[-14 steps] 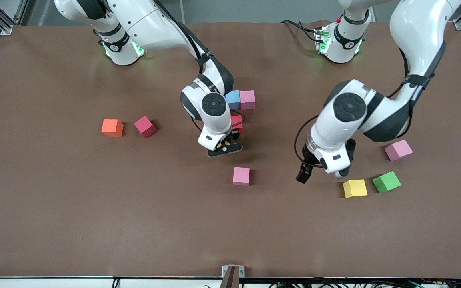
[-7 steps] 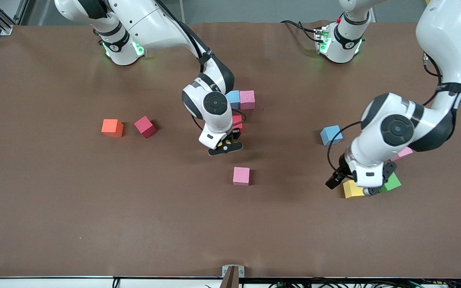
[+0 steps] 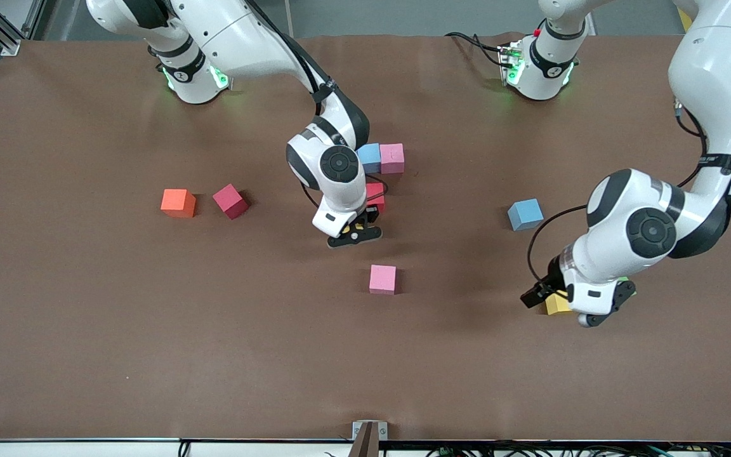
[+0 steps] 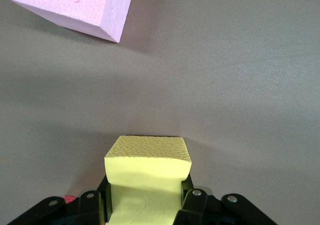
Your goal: Arrange 11 blocks into digit 3
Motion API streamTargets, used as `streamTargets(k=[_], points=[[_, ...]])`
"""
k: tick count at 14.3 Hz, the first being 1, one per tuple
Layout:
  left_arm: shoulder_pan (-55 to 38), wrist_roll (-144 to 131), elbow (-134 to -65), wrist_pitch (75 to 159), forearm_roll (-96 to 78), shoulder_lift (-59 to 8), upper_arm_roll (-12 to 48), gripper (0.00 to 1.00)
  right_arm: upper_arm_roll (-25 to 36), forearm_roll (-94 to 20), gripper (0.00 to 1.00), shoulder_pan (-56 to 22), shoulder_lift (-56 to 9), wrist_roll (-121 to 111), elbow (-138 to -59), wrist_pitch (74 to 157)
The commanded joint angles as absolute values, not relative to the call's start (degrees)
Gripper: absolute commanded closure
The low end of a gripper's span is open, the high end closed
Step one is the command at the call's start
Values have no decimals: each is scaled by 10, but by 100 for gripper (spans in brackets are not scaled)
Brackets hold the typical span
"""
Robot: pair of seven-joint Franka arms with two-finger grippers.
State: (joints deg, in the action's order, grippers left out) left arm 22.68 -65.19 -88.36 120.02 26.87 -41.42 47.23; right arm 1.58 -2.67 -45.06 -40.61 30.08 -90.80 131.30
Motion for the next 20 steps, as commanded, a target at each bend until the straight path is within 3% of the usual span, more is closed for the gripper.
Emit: streamTargets(k=[1, 5, 9, 15, 20], points=[[147, -720, -804, 1197, 257, -464, 455, 0, 23, -16, 99, -460, -382, 315, -941, 1322], [-5, -835, -728, 1215, 251, -498, 376, 0, 22, -16, 98, -460, -381, 315, -951, 1336], [-73, -1027, -724, 1296, 240, -519, 350, 0, 21, -16, 98, -461, -381, 315, -954, 1334], [-97, -1296, -729, 1318, 232, -537, 349, 0, 21, -16, 98, -466, -379, 323, -955, 1330], [-100, -1325, -734, 1317, 186, -553, 348, 0, 21, -17, 98, -467, -373, 324, -964, 1333]])
